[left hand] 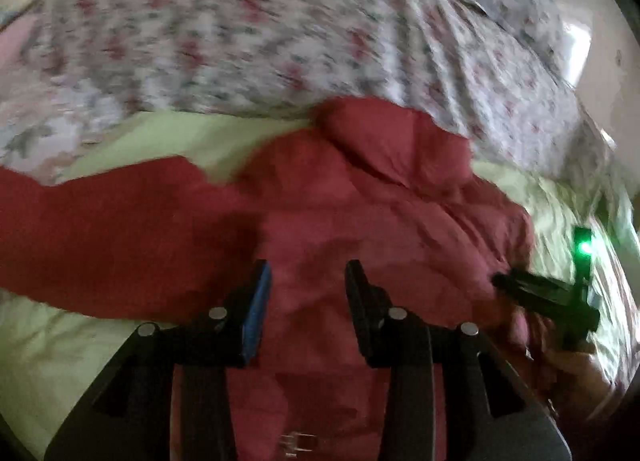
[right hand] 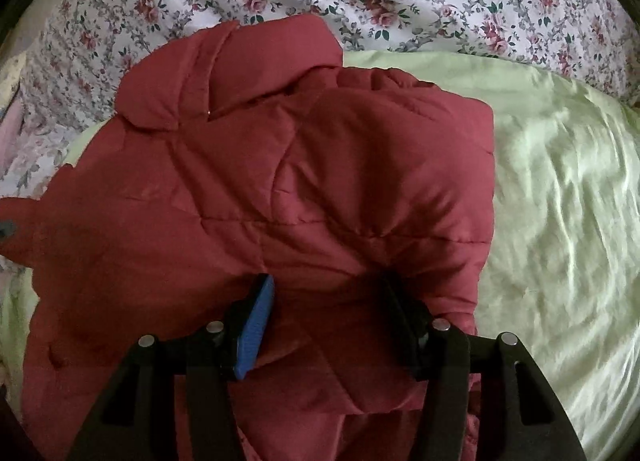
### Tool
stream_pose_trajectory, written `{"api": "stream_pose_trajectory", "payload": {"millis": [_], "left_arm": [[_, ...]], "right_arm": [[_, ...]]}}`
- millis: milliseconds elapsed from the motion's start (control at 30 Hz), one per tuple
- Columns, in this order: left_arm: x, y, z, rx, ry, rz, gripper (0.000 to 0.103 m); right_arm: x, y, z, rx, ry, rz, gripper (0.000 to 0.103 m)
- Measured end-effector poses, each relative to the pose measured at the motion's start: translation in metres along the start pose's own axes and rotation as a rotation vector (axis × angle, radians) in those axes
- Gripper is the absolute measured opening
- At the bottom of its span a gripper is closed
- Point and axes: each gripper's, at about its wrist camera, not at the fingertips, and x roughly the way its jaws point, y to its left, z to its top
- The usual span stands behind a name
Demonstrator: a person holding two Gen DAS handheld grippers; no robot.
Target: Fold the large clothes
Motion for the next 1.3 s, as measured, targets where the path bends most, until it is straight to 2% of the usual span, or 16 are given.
{"api": "stream_pose_trajectory", "payload": {"millis": [100, 167, 200, 300, 433, 500, 567, 600, 733, 900, 967, 1133, 1200, 1233, 1267, 1300], "left_arm": [[0.033, -0.022, -0.008, 0.074, 0.066, 0.067, 0.035], [0.069, -0.020, -0.022, 0.091, 0.158, 0.130, 0.036], [0.077, -0.018, -0.025, 0.086, 0.177, 0.134, 0.036], [0.083, -0.009, -0.030, 0.064, 0.164, 0.118, 0.036], [0.084, -0.008, -0.030, 0.066, 0.167, 0.122, 0.036], [0.080, -0.010, -0.032, 0.067, 0.162, 0.122, 0.036], [0.079, -0.019, -0.033, 0.068, 0.158, 0.119, 0.036], [0.079, -0.019, -0.034, 0.067, 0.157, 0.116, 0.036], [0.077, -0.016, -0.037, 0.058, 0.153, 0.101, 0.036], [0.056, -0.003, -0.038, -0.029, 0.145, 0.027, 0.036], [0.042, 0.006, -0.041, -0.060, 0.134, 0.011, 0.040], [0.001, 0.051, -0.052, -0.158, 0.085, 0.066, 0.053], [-0.009, 0.078, -0.057, -0.209, 0.076, 0.095, 0.066], [-0.016, 0.096, -0.061, -0.247, 0.072, 0.123, 0.079], [-0.020, 0.109, -0.065, -0.272, 0.065, 0.146, 0.084], [-0.026, 0.127, -0.067, -0.303, 0.051, 0.182, 0.084]], "right_arm": [[0.002, 0.003, 0.002, -0.016, -0.003, -0.018, 0.057], [0.001, -0.001, 0.002, -0.004, -0.001, -0.010, 0.057], [-0.002, -0.003, 0.000, 0.003, 0.000, -0.006, 0.057], [-0.019, 0.002, -0.002, 0.005, -0.011, -0.008, 0.057], [-0.047, 0.019, -0.004, -0.035, -0.091, 0.058, 0.057], [-0.039, 0.023, -0.004, -0.056, -0.057, 0.051, 0.058], [-0.018, 0.021, -0.007, -0.067, 0.004, -0.009, 0.058], [-0.010, 0.017, -0.009, -0.066, 0.014, -0.007, 0.058], [-0.003, 0.008, -0.007, -0.039, -0.003, 0.014, 0.059], [-0.003, 0.012, -0.009, -0.053, -0.008, -0.013, 0.059], [-0.002, 0.014, -0.009, -0.056, -0.007, -0.014, 0.059], [-0.017, 0.013, -0.012, -0.030, -0.031, 0.024, 0.059], [-0.030, 0.013, -0.013, -0.001, -0.034, 0.057, 0.059], [-0.038, 0.013, -0.013, 0.011, -0.032, 0.083, 0.060], [-0.046, 0.015, -0.014, 0.015, -0.033, 0.109, 0.062], [-0.056, 0.017, -0.015, 0.014, -0.040, 0.130, 0.062]]}}
